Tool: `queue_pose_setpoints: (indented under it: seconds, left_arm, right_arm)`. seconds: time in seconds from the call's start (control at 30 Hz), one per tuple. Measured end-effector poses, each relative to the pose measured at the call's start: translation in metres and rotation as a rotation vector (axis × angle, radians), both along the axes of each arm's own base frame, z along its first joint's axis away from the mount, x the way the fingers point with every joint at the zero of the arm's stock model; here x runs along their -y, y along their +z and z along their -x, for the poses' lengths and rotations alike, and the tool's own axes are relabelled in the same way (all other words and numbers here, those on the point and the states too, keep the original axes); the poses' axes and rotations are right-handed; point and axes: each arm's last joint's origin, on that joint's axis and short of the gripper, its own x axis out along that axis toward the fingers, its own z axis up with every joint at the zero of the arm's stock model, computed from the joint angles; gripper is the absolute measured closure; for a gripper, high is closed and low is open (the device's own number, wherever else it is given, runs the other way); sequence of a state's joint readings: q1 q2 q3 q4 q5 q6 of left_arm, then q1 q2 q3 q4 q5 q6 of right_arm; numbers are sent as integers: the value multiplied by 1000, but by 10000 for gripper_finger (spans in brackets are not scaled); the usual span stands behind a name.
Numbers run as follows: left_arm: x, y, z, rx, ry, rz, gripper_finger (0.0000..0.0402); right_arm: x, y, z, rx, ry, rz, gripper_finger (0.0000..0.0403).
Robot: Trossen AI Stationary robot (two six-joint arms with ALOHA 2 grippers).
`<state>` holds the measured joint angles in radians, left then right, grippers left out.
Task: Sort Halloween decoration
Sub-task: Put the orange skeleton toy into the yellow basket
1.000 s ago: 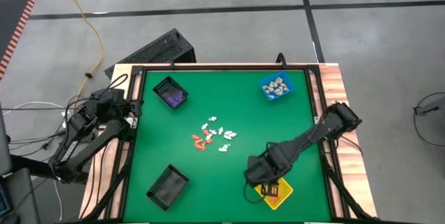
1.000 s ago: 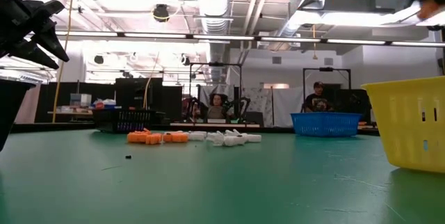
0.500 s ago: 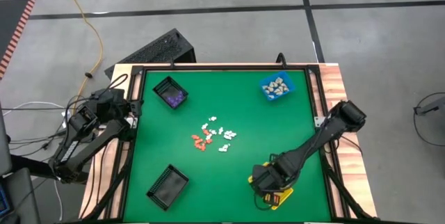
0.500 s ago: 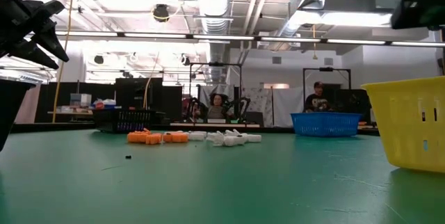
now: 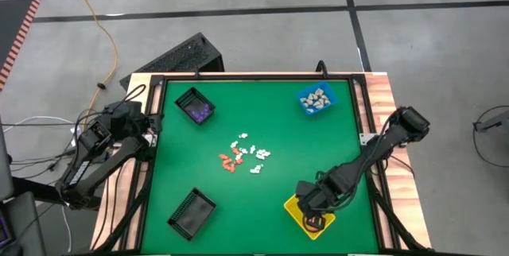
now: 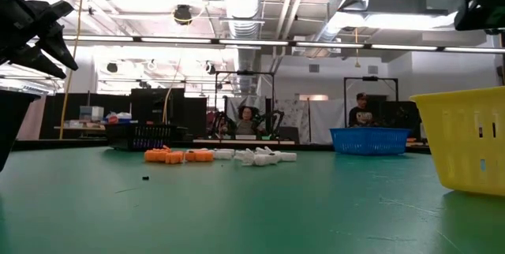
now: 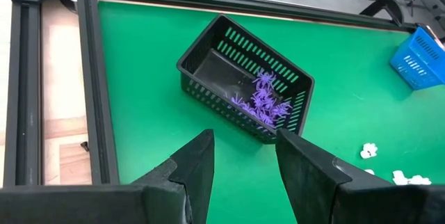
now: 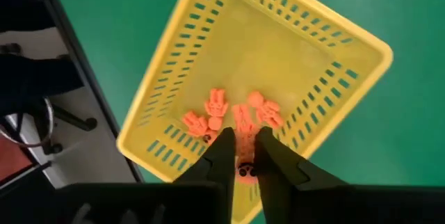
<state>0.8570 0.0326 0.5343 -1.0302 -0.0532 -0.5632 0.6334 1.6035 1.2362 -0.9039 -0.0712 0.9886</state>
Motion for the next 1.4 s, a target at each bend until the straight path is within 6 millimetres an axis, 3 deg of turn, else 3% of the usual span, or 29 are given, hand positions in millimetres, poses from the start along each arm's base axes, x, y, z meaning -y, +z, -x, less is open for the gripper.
queue_pose_setpoints:
  seconds: [0.33,0.57,0.73,1.03,1.2,1.4]
  left_arm:
    - [0,0,0,2,15,1,258]
    - [0,0,0,3,15,1,258]
    - [0,0,0,3,14,1,258]
    - [0,0,0,3,14,1,258]
    - [0,0,0,3,-2,1,258]
    - [0,0,0,2,-5,0,258]
  right_arm:
    - [1,1,-3,18,36,-14,213]
    - [15,1,-13,54,52,27,187]
    - [53,3,-40,170,11,115,193]
    - [126,6,-109,565,-22,162,202]
    - [139,-5,-138,648,50,229,207]
    - [139,-20,-173,657,161,298,207]
